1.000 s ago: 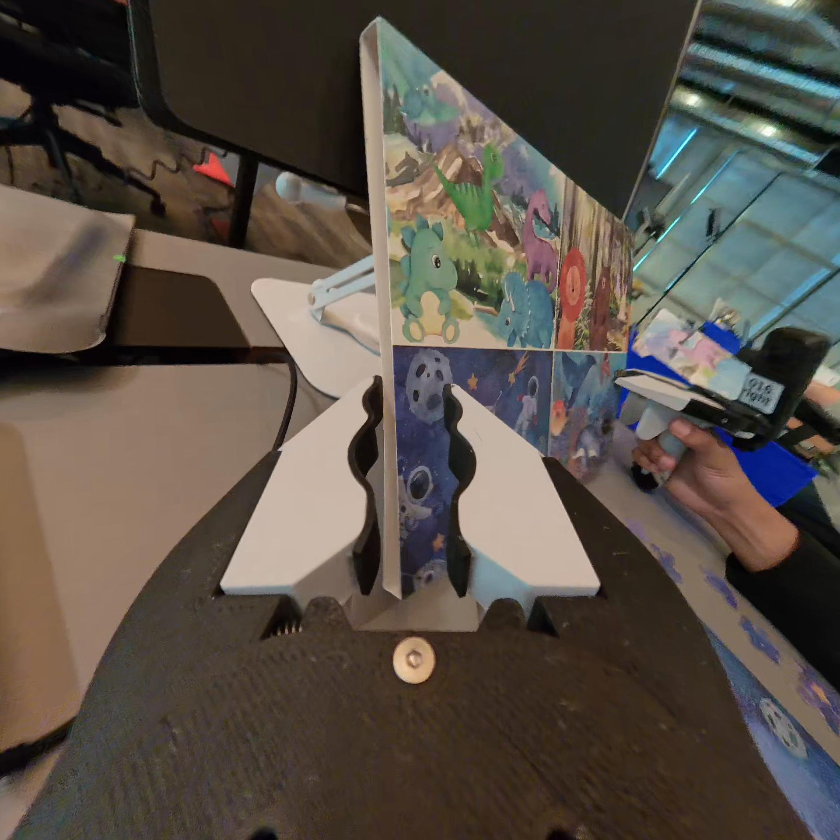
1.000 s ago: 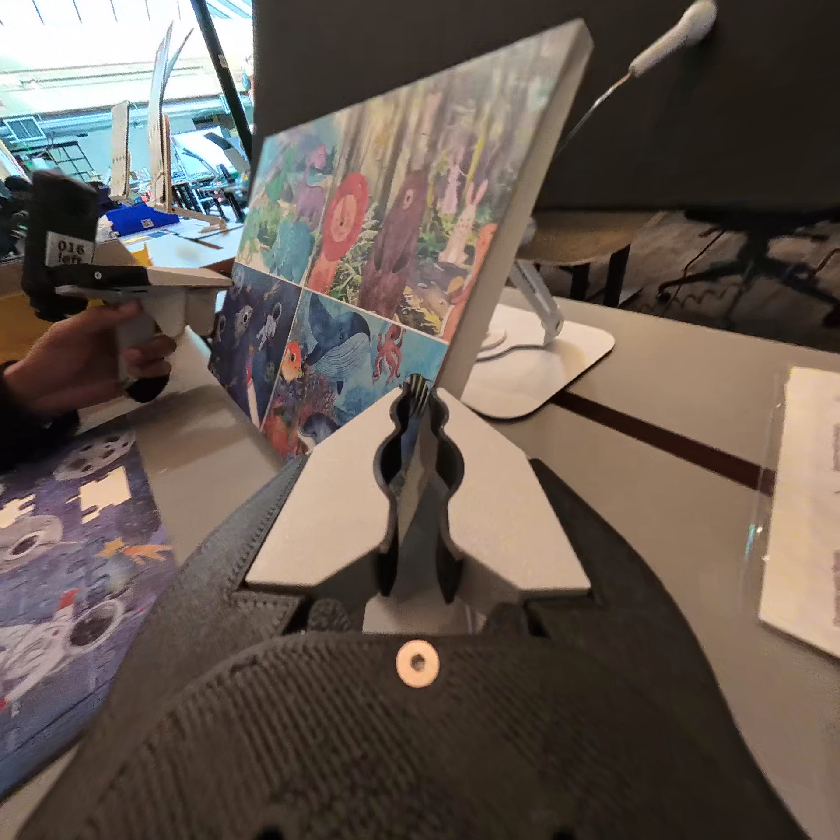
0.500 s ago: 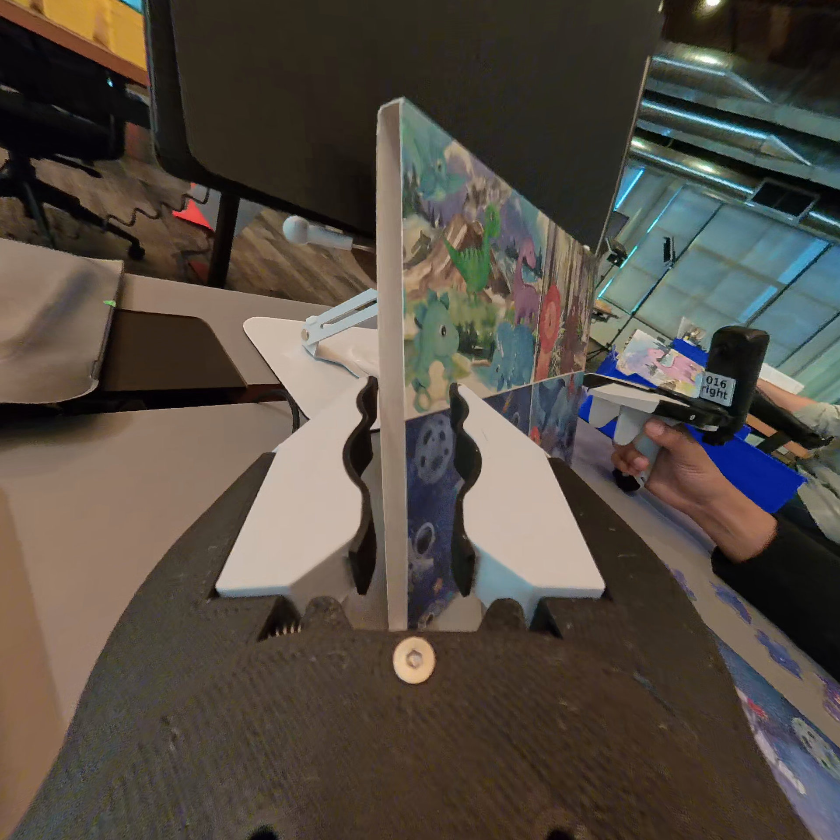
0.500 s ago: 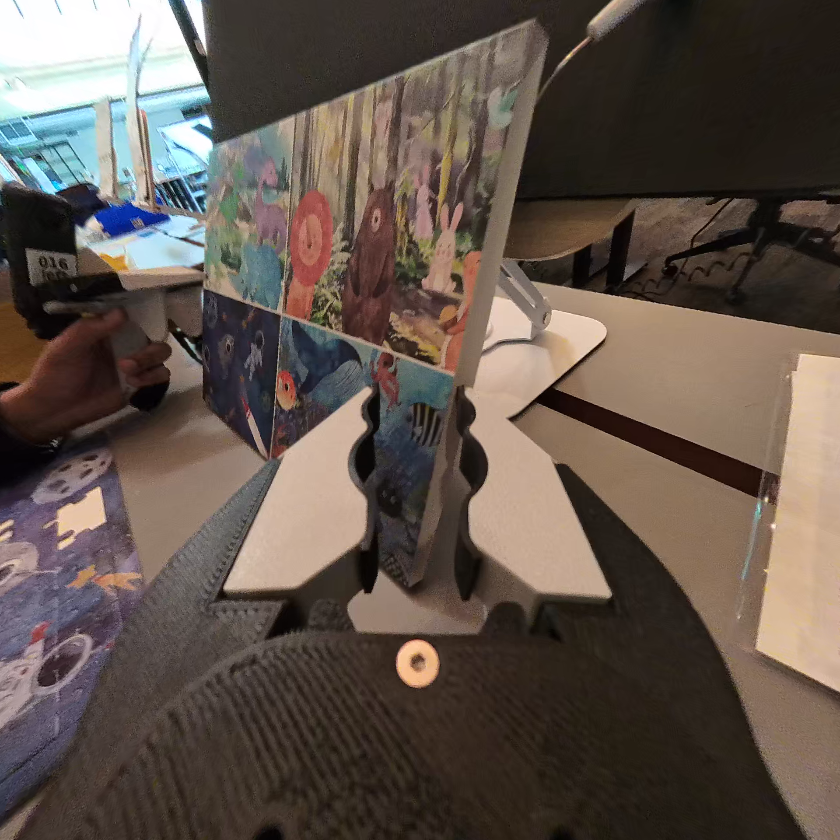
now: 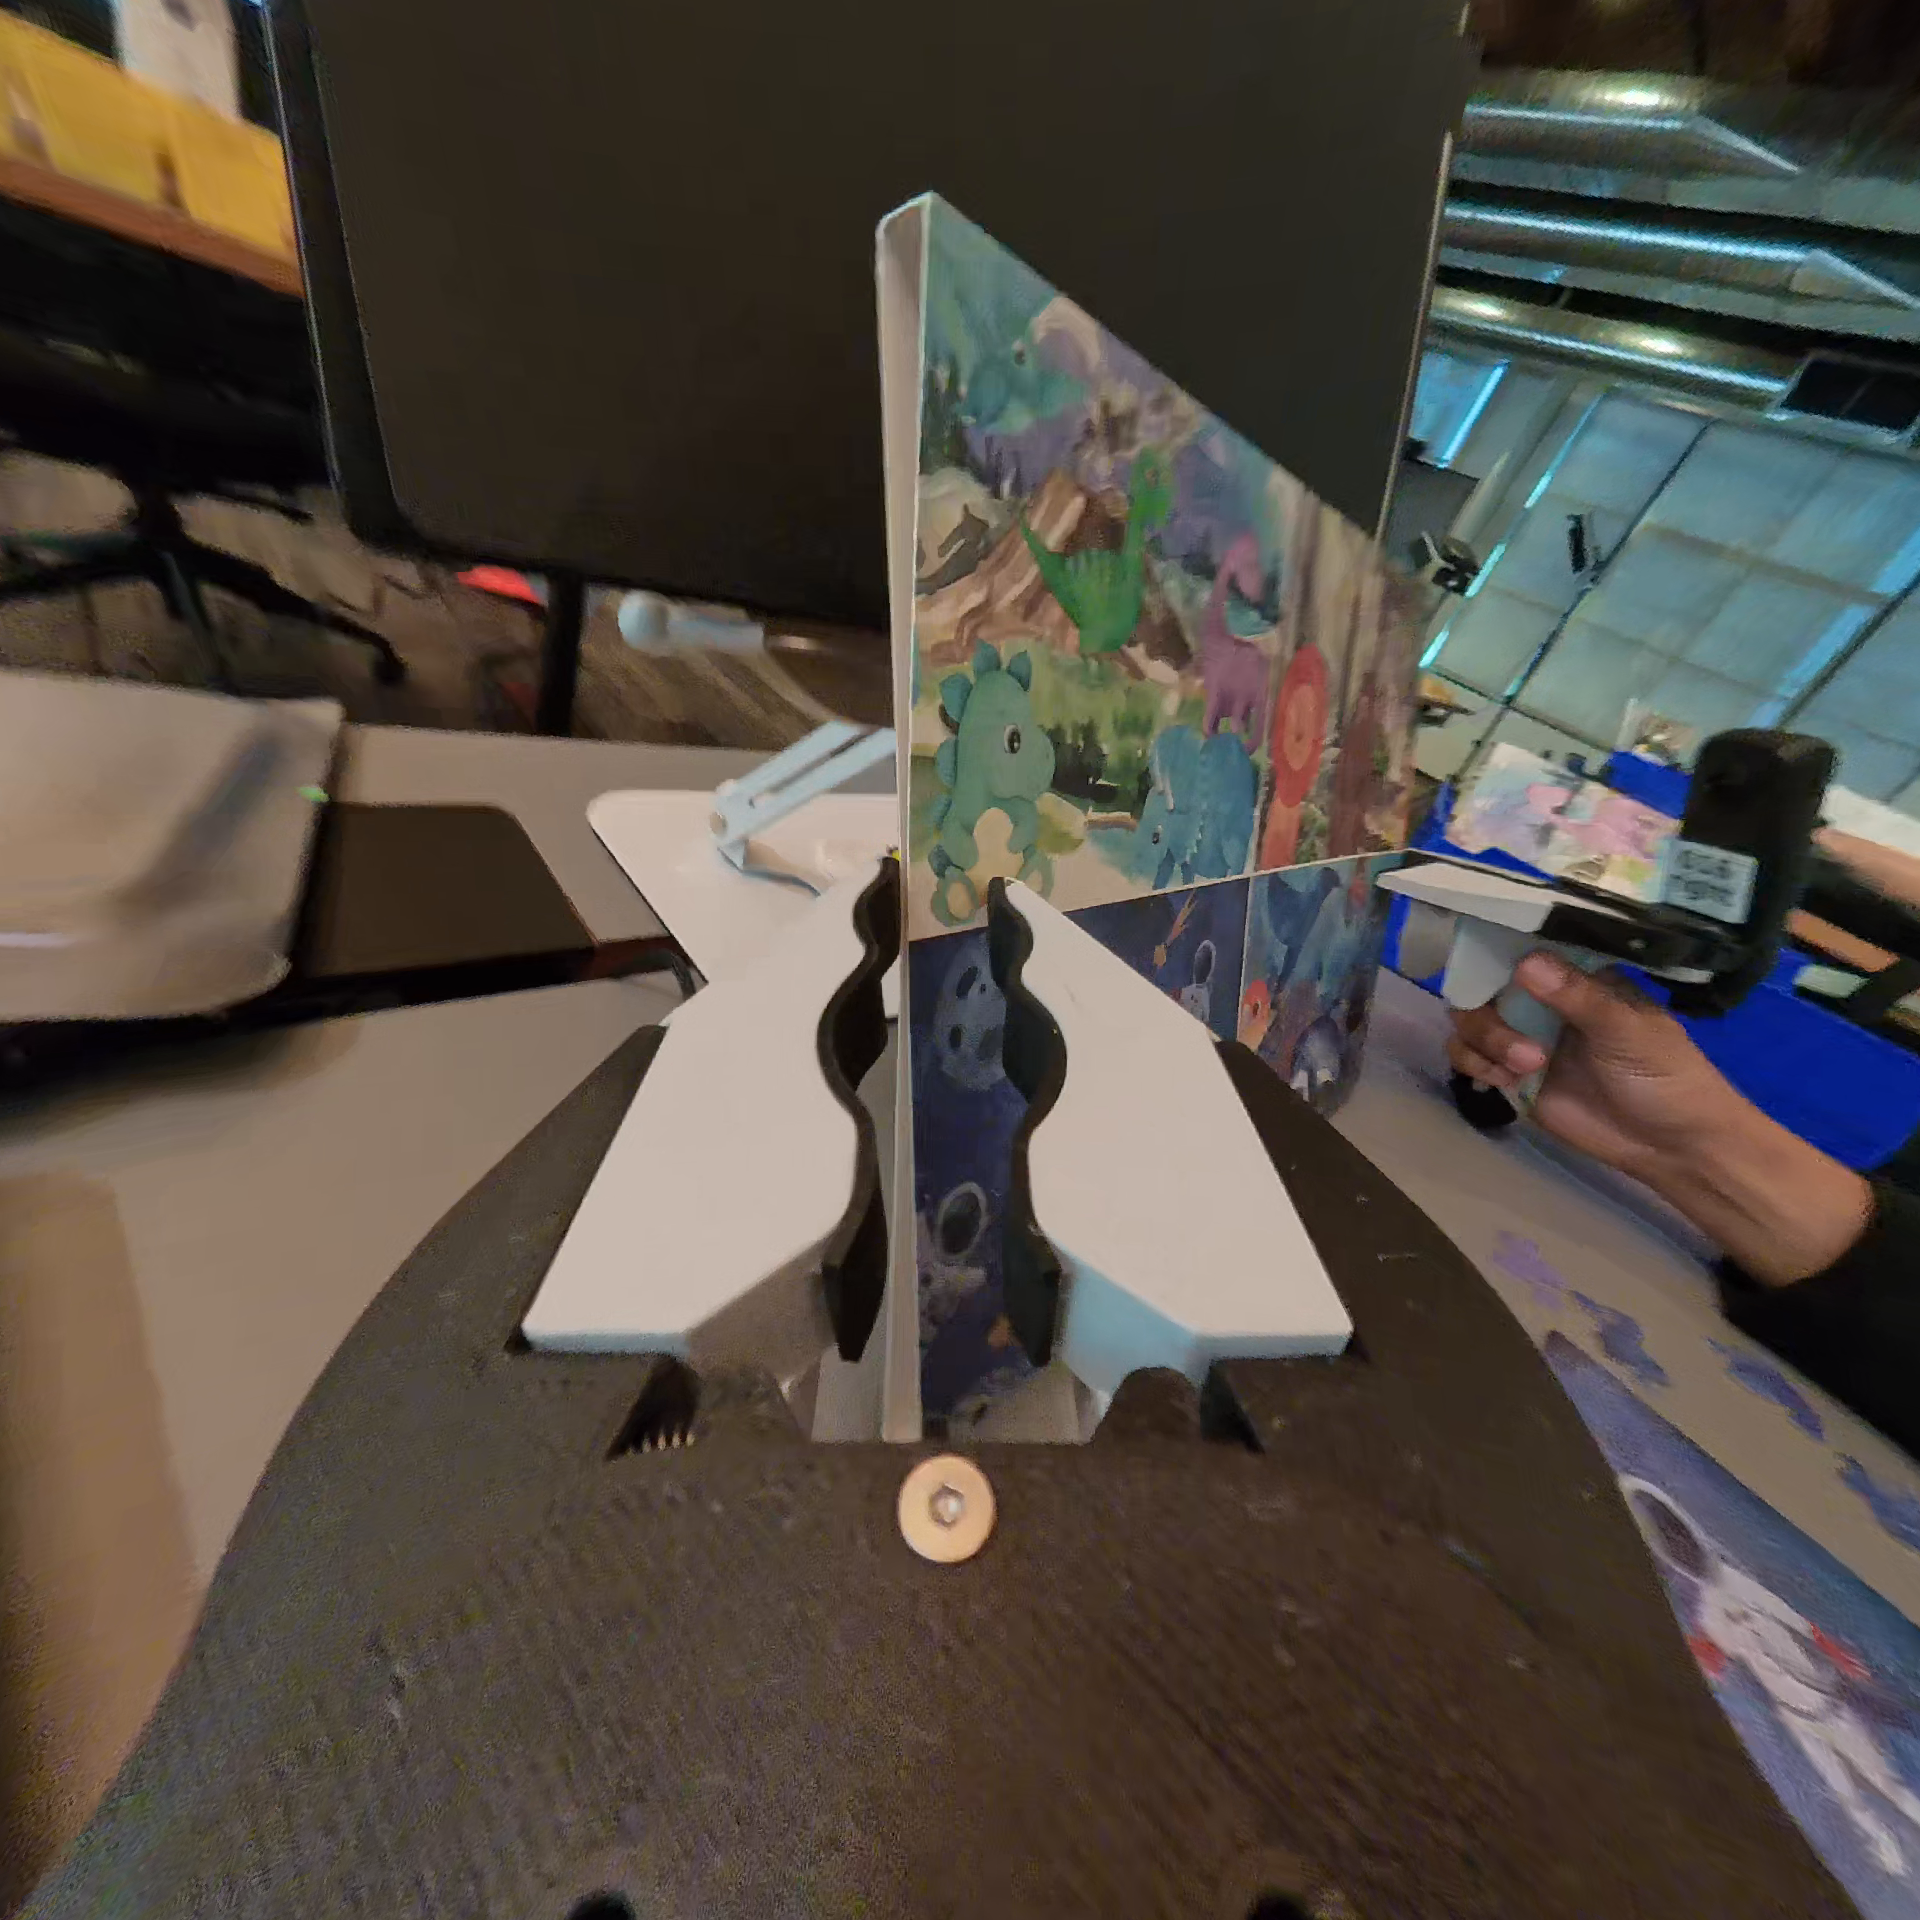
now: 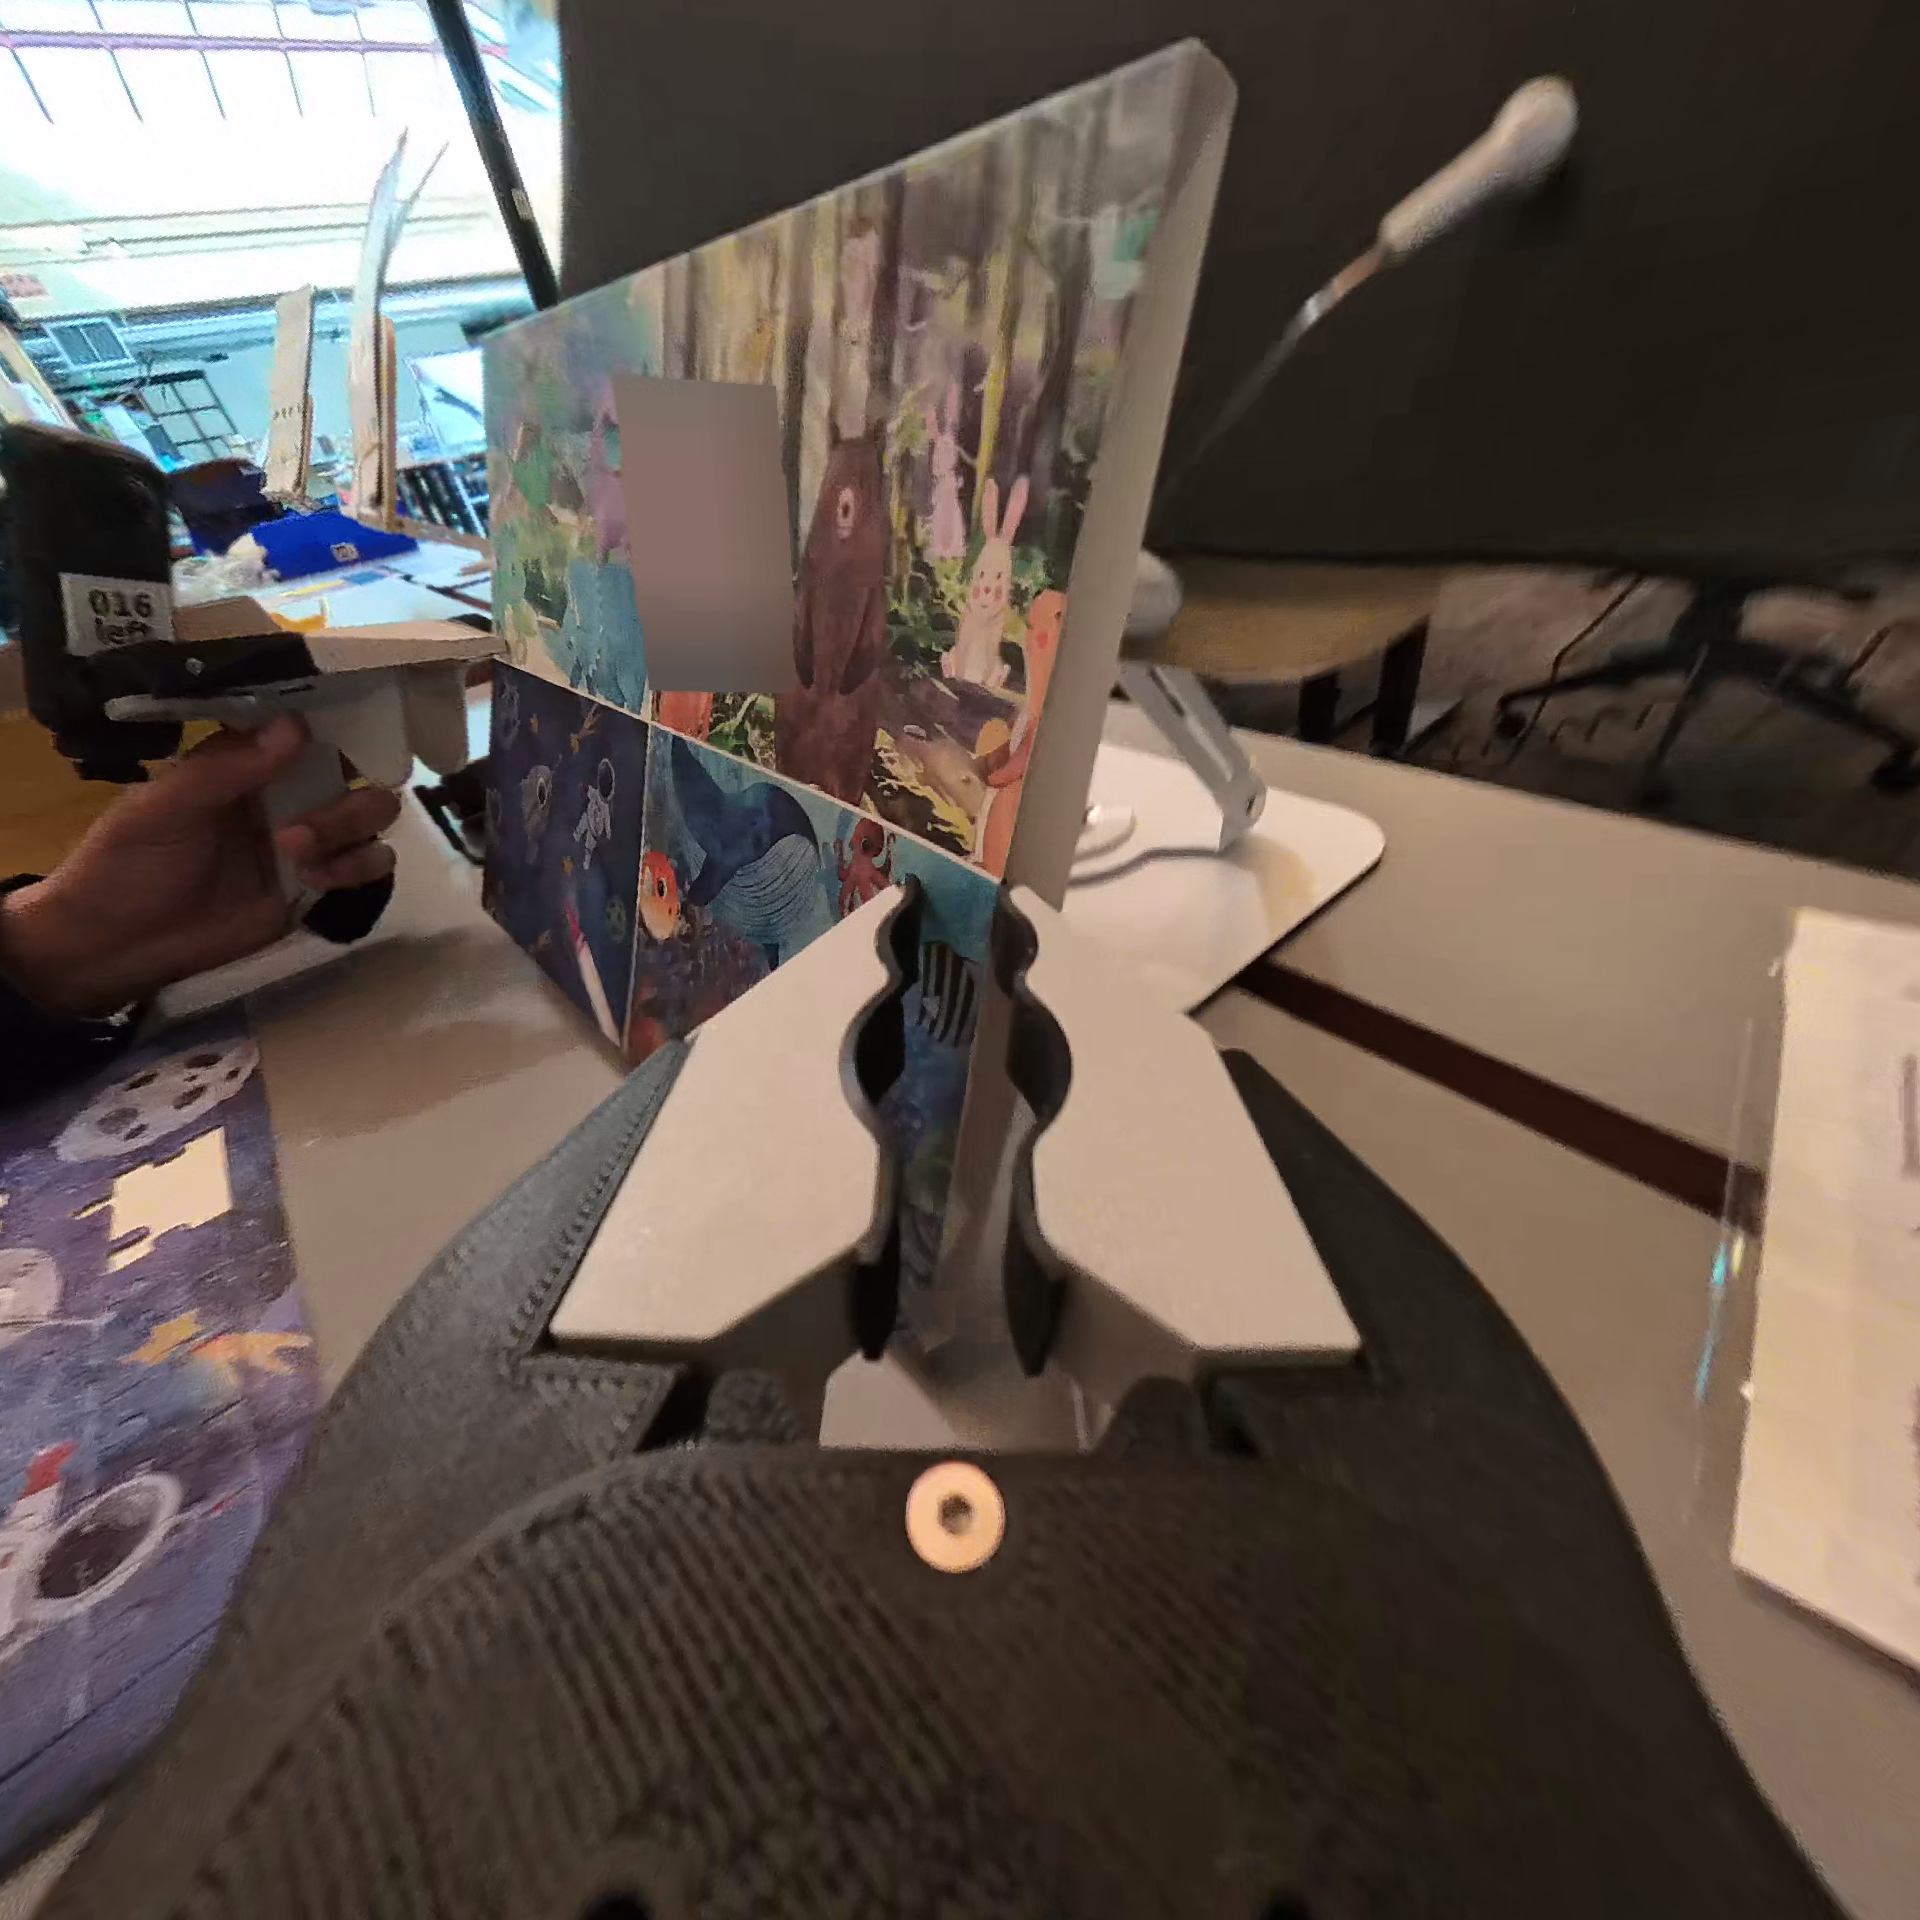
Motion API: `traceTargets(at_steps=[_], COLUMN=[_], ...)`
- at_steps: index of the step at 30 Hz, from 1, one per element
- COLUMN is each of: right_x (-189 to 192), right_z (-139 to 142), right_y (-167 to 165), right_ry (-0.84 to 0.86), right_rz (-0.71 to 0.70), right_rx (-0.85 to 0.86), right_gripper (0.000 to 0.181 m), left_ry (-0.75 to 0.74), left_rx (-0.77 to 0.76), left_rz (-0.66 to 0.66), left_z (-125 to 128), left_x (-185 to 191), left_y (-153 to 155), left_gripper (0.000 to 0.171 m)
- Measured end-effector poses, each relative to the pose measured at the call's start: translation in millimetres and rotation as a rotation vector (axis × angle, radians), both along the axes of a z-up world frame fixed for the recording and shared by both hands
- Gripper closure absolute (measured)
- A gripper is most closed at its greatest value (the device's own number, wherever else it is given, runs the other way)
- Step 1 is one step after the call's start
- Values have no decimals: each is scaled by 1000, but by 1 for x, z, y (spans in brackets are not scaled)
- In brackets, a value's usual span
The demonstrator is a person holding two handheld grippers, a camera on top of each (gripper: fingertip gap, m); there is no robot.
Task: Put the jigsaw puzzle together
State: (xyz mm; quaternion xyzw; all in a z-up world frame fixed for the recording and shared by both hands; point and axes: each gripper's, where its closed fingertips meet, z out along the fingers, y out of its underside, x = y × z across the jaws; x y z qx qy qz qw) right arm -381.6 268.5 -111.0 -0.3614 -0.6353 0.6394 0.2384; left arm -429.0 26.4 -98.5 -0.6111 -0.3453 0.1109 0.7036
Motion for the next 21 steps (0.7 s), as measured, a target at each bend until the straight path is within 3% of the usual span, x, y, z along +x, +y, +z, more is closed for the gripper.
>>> traceTargets(at_steps=[4, 21], right_x=[-2, -8], right_z=[11, -38], right_y=[-6, -6], right_ry=[126, -136], right_rz=[-51, -53], right_rx=[64, 244], right_gripper=[170, 166], left_ry=[110, 0], left_rx=[-44, -57], left_rz=[100, 87], left_z=[12, -15], left_x=[-4, -11], left_y=[-7, -9], left_gripper=[157, 143])
